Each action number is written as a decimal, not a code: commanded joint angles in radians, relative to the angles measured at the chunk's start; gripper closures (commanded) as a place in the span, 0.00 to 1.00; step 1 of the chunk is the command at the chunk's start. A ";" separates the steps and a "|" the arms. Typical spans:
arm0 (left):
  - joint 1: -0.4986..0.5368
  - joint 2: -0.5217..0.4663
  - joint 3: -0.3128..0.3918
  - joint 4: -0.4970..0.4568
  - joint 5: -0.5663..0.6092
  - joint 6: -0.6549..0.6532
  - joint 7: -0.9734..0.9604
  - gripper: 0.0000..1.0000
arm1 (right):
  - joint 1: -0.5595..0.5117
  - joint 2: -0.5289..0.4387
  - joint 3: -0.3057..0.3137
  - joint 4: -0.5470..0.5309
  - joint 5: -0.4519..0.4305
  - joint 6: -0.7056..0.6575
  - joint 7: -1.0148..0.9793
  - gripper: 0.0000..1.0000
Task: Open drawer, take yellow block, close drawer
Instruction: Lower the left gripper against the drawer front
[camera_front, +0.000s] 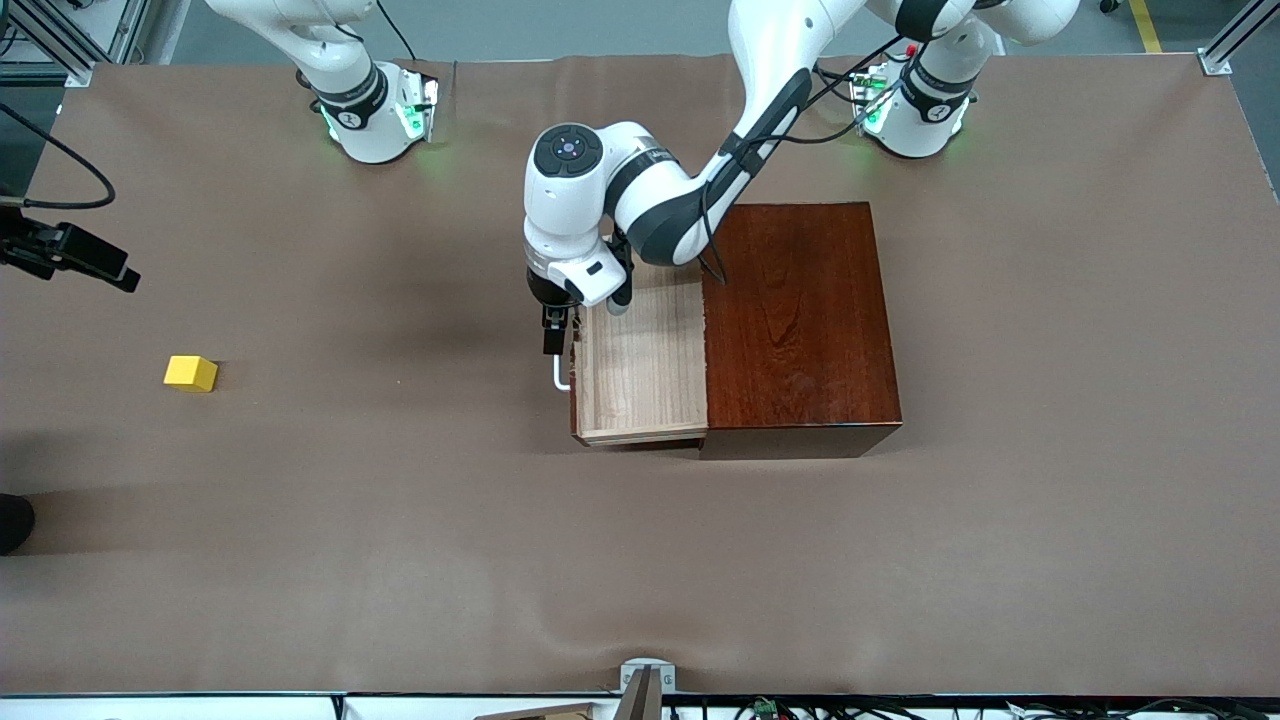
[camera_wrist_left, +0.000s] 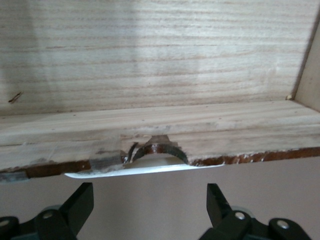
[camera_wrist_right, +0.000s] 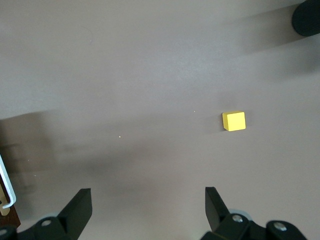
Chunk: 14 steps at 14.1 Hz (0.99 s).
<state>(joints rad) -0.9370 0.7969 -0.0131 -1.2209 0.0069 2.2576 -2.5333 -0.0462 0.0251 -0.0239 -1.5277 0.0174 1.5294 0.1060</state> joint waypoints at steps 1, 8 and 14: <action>0.010 0.030 -0.004 0.044 -0.022 -0.032 0.024 0.00 | 0.016 -0.008 -0.005 0.006 -0.007 -0.009 -0.003 0.00; 0.009 0.028 -0.008 0.037 -0.024 -0.099 0.051 0.00 | 0.011 -0.008 -0.008 0.006 -0.001 -0.008 -0.083 0.00; 0.010 0.012 0.001 0.038 -0.007 -0.248 0.050 0.00 | 0.016 -0.007 -0.007 0.008 0.001 -0.005 -0.081 0.00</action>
<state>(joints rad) -0.9328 0.8074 -0.0175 -1.1863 -0.0007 2.1381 -2.5043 -0.0439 0.0251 -0.0234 -1.5277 0.0174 1.5299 0.0308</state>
